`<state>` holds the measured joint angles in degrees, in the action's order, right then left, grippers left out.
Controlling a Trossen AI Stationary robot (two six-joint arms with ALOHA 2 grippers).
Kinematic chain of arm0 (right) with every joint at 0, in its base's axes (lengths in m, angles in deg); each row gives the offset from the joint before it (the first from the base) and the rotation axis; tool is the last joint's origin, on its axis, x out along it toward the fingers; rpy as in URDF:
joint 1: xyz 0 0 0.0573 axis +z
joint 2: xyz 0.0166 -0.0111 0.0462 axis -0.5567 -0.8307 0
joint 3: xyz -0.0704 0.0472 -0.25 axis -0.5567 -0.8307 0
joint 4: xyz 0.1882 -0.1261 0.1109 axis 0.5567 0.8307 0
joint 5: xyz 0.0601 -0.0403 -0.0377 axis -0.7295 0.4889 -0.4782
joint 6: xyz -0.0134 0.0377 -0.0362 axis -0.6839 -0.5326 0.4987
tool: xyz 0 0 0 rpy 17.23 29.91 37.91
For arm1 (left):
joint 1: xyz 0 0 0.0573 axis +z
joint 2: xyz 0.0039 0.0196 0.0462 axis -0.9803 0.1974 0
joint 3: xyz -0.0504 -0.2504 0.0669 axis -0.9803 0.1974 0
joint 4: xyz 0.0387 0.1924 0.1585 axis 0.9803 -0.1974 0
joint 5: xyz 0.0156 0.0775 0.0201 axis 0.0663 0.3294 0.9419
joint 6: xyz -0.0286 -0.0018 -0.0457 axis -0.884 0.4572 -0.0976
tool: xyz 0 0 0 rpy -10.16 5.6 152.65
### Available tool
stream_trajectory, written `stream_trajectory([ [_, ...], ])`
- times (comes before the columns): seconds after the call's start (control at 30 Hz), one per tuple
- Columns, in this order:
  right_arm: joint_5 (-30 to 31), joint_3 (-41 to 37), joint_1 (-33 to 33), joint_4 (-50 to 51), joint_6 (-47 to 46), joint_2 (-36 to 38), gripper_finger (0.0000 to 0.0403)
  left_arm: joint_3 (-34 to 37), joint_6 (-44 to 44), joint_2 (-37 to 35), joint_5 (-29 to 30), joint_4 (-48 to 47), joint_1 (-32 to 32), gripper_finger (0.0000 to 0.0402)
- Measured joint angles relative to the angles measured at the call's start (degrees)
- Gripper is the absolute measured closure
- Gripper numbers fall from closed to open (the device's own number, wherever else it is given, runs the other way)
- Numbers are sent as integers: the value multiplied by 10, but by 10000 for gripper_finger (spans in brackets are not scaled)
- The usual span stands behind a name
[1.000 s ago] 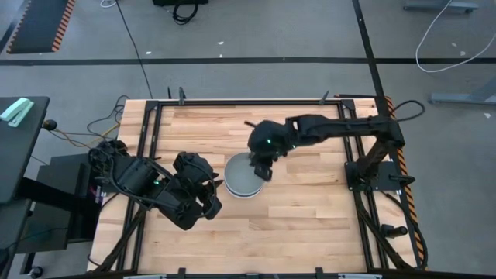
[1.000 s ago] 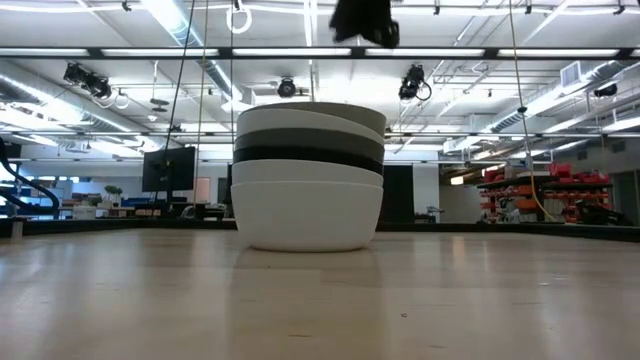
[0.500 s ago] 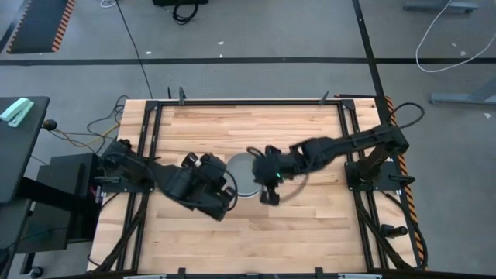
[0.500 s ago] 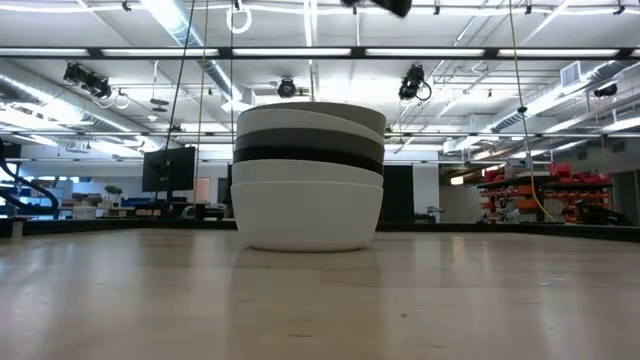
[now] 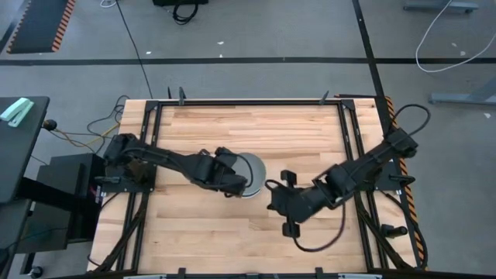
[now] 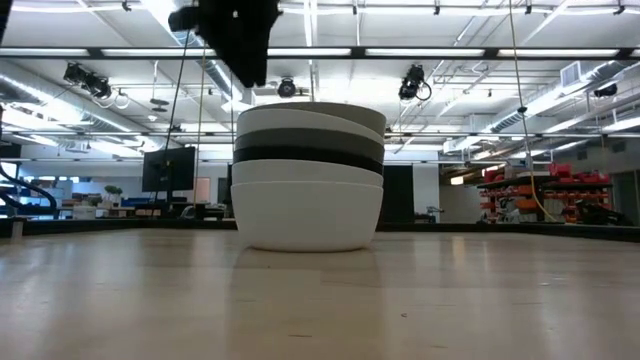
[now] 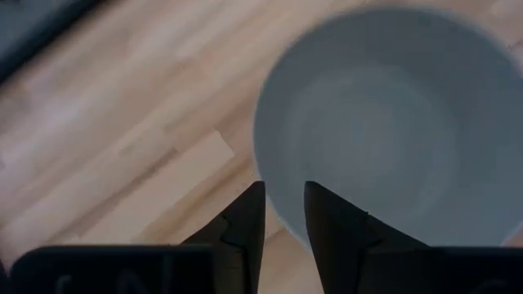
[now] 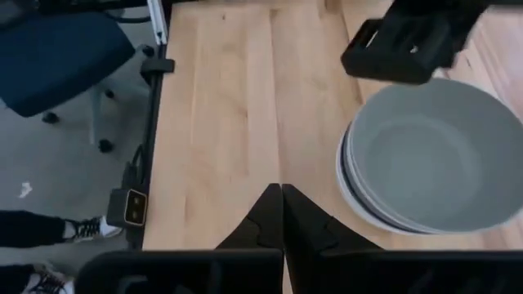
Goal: Nest bowls inside each other
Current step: Stack the light gray bowl on top of the white bowl
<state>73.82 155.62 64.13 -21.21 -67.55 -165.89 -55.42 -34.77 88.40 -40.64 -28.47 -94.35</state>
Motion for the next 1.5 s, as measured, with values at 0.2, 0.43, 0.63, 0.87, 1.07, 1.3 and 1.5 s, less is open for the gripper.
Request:
stream_trajectory([
  [0.2,44,0,48,2,-29,4,401,53,4,0,-42,41,17,318],
  [0.43,54,0,67,-1,-41,5,401,76,6,0,-71,91,27,328],
  [0.63,58,0,70,-2,-47,5,402,77,4,0,-87,88,28,335],
  [0.87,59,0,72,-4,-48,5,402,76,-1,4,-107,84,28,335],
  [1.07,64,0,79,-4,-50,5,402,77,-11,5,-105,83,28,344],
  [1.3,71,0,81,-3,-48,5,402,69,-16,3,-98,84,27,345],
  [1.5,85,-6,59,6,-26,5,402,67,-16,0,-93,83,27,344],
])
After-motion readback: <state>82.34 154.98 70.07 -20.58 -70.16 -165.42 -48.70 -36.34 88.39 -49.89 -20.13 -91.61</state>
